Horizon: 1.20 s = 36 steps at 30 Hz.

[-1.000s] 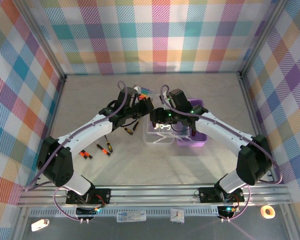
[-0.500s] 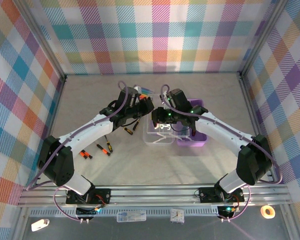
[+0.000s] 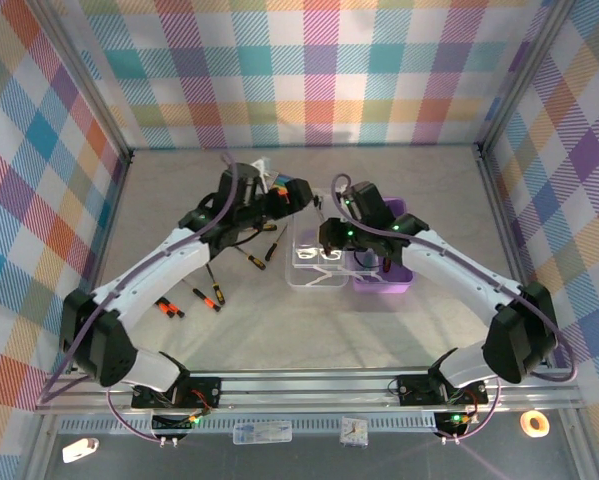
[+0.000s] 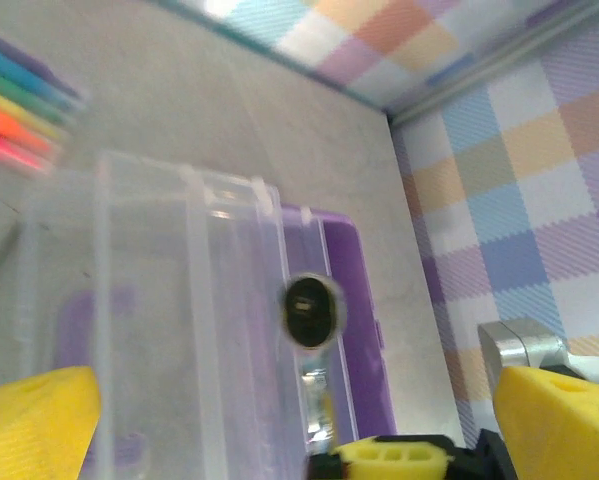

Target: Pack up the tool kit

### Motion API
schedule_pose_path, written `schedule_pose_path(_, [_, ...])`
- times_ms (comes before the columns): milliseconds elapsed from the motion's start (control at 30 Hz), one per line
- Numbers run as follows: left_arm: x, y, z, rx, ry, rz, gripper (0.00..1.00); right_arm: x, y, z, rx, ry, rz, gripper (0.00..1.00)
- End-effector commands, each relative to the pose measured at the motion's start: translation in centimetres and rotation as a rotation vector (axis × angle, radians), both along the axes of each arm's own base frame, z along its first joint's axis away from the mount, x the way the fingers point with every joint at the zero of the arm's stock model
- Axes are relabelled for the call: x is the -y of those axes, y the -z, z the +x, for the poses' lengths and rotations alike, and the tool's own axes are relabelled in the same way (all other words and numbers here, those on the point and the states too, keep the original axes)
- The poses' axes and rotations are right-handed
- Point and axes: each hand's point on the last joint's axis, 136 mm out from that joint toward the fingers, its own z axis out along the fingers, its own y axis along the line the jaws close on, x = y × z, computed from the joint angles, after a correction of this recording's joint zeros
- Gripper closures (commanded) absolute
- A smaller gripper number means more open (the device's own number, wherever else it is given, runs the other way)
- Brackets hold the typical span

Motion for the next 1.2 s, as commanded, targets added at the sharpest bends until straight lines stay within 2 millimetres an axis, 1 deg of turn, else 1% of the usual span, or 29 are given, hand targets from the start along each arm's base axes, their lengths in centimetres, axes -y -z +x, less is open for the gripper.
schedule_pose_path(0, [-4.2, -0.5, -1.2, 0.027, -0.078, 0.099, 0.00, 4.1, -0.9, 0.8, 0.063, 0.077, -0.085, 0.96])
schedule_pose_path(133, [-6.8, 1.4, -2.5, -0.002, -0.132, 0.171, 0.00, 9.2, 0.7, 1.2, 0.030, 0.191, -0.146, 0.95])
schedule_pose_path(233, [-8.6, 2.7, -3.0, -0.029, -0.166, 0.238, 0.00, 12.6, 1.8, 1.1, 0.008, 0.269, -0.175, 0.95])
schedule_pose_path(333, [-10.2, 3.1, -3.1, -0.050, -0.204, 0.268, 0.00, 15.3, 3.0, 1.2, -0.015, 0.327, -0.215, 0.95])
schedule_pose_path(400, [-10.5, 3.2, -3.1, -0.053, -0.209, 0.262, 0.00, 16.3, 3.9, 1.4, -0.043, 0.348, -0.219, 0.95])
schedule_pose_path(467, [-10.5, 3.3, -3.1, -0.055, -0.207, 0.258, 0.00, 16.5, 4.7, 1.9, -0.065, 0.338, -0.211, 0.95])
schedule_pose_path(700, [-10.9, 4.5, -2.7, -0.095, -0.219, 0.283, 0.00, 15.5, 8.3, 4.3, -0.173, 0.288, -0.215, 0.93])
schedule_pose_path(833, [-11.1, 4.9, -2.7, -0.109, -0.219, 0.286, 0.00, 15.3, 9.7, 5.3, -0.203, 0.295, -0.213, 0.93])
schedule_pose_path(967, [-11.4, 4.8, -2.8, -0.111, -0.220, 0.295, 0.00, 14.8, 11.1, 5.8, -0.228, 0.303, -0.185, 0.93])
schedule_pose_path(1033, [-11.3, 4.7, -2.7, -0.110, -0.219, 0.297, 0.00, 14.7, 12.2, 5.8, -0.251, 0.303, -0.183, 0.93])
schedule_pose_path(1167, [-11.2, 4.5, -2.6, -0.106, -0.217, 0.298, 0.00, 14.5, 13.6, 5.9, -0.278, 0.291, -0.188, 0.93])
